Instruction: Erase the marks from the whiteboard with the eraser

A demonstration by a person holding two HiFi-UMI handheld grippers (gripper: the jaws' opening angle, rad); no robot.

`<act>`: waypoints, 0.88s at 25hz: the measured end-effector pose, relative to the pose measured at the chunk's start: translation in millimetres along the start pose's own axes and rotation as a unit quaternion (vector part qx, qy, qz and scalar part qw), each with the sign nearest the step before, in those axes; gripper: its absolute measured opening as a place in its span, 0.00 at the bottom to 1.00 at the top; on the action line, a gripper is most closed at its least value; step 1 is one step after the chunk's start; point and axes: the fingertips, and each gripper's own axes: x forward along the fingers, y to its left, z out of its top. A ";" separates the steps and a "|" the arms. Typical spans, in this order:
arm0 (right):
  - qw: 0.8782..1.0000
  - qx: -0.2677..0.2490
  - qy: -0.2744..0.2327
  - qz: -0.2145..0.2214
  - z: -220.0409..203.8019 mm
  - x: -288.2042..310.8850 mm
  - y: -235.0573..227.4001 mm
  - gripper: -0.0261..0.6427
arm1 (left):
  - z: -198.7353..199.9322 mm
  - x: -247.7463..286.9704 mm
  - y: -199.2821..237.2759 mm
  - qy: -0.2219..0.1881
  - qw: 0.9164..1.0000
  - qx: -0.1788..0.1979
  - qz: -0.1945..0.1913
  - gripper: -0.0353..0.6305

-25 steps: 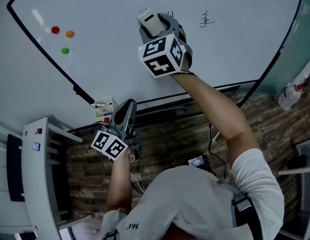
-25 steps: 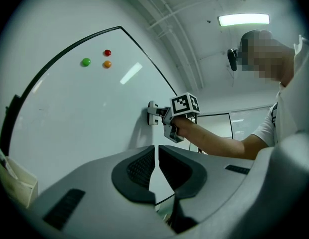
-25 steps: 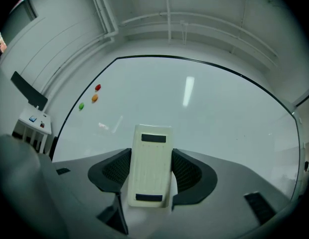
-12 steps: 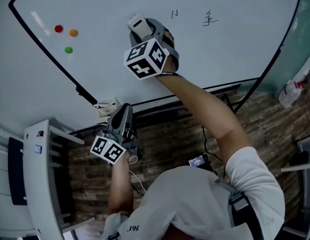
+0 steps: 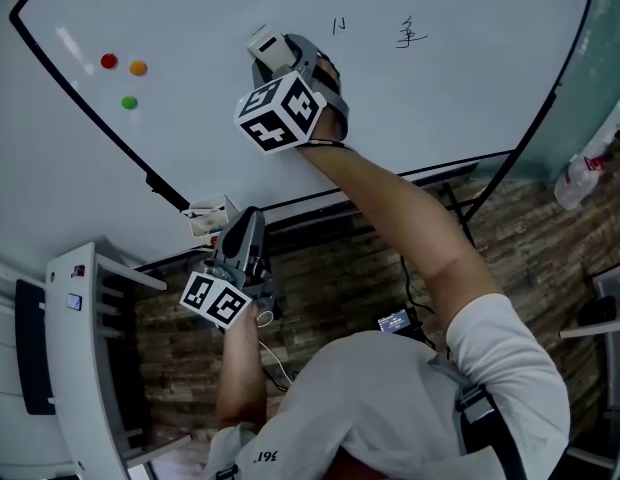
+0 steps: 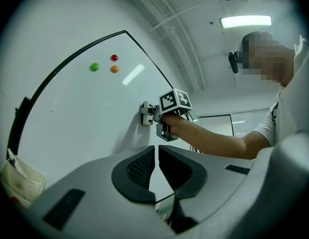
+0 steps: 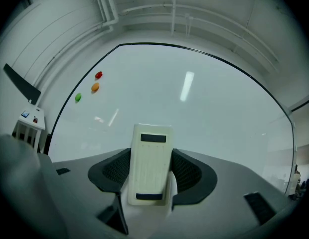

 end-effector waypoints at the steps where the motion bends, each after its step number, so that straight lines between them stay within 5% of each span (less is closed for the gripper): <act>1: 1.000 0.001 0.001 0.000 -0.4 -0.3 -1.5 0.44 | -0.1 1.5 -1.1 0.000 1.000 0.000 -0.001 0.08; 22: 1.000 0.021 0.009 -0.015 -30.2 -13.7 -68.1 0.44 | -25.3 53.2 -35.7 0.014 0.999 -0.013 -0.032 0.08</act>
